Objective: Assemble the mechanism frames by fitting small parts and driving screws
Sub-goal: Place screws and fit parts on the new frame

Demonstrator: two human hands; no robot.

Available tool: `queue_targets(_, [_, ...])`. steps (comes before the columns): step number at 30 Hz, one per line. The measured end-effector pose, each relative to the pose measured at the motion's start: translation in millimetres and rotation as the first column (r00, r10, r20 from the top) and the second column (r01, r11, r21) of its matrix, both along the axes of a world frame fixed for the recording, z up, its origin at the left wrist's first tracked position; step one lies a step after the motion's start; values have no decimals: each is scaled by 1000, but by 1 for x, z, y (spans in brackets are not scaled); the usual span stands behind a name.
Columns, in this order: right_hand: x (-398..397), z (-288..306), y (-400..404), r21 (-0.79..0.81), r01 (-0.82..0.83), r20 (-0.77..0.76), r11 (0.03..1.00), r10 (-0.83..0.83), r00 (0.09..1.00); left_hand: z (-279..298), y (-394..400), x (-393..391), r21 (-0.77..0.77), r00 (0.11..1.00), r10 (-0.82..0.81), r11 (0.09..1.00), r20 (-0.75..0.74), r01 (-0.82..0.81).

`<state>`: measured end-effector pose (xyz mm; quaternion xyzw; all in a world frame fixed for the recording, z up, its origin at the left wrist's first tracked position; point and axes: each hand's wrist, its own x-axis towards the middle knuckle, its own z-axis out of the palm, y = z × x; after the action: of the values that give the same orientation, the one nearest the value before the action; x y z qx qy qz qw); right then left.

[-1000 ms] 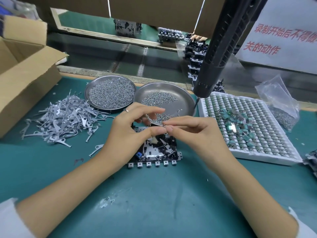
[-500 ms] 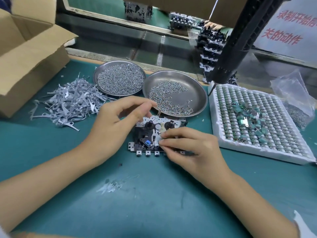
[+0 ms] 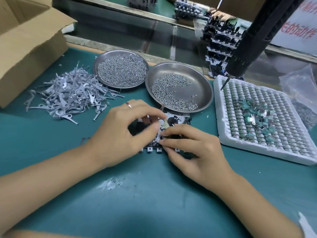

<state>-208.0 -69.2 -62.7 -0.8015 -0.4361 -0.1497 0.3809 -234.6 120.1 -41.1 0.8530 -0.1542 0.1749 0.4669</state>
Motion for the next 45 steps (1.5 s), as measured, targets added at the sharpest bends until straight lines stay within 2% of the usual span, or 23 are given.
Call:
queue_targets(4, [-1, 2, 1, 80, 32, -141, 996, -20, 990, -5, 0, -2, 281, 996, -82, 957, 41, 68])
queue_targets(7, [-3, 4, 3, 110, 69, -219, 992, -43, 975, -9, -1, -2, 351, 997, -70, 935, 34, 54])
queue_targets(14, [-3, 7, 2, 118, 45, -277, 992, -10, 961, -13, -1, 1, 271, 995, -88, 960, 46, 72])
queue_targets(18, [-3, 7, 1, 110, 48, -228, 993, -22, 973, -13, 0, 3, 233, 993, -100, 969, 58, 84])
queue_targets(21, [-3, 11, 1, 148, 122, -159, 981, -98, 982, -13, 1, 3, 232, 992, -105, 969, 66, 87])
queue_targets(24, [0, 18, -2, 284, 275, -113, 919, -253, 961, -13, 1, 3, 216, 992, -109, 972, 59, 94])
queue_targets(28, [10, 37, -7, 506, 437, -165, 744, -413, 895, -11, 0, 4, 198, 994, -101, 976, 51, 90])
queue_targets(30, [20, 53, -9, 554, 483, -202, 678, -454, 868, -11, 0, 4, 200, 993, -102, 976, 53, 89])
queue_targets(32, [32, 73, -8, 552, 507, -233, 662, -461, 856, -11, 0, 5, 192, 994, -101, 977, 45, 91])
queue_targets(37, [56, 110, 7, 532, 489, -255, 691, -420, 871, -13, 0, 5, 146, 995, -96, 985, 21, 92])
queue_targets(42, [74, 128, 21, 648, 462, -267, 605, -388, 882, -14, 2, 5, 119, 995, -97, 988, -2, 96])
queue_targets(45, [76, 136, 29, 670, 449, -292, 591, -346, 892, -13, 2, 4, 114, 995, -102, 988, -10, 103])
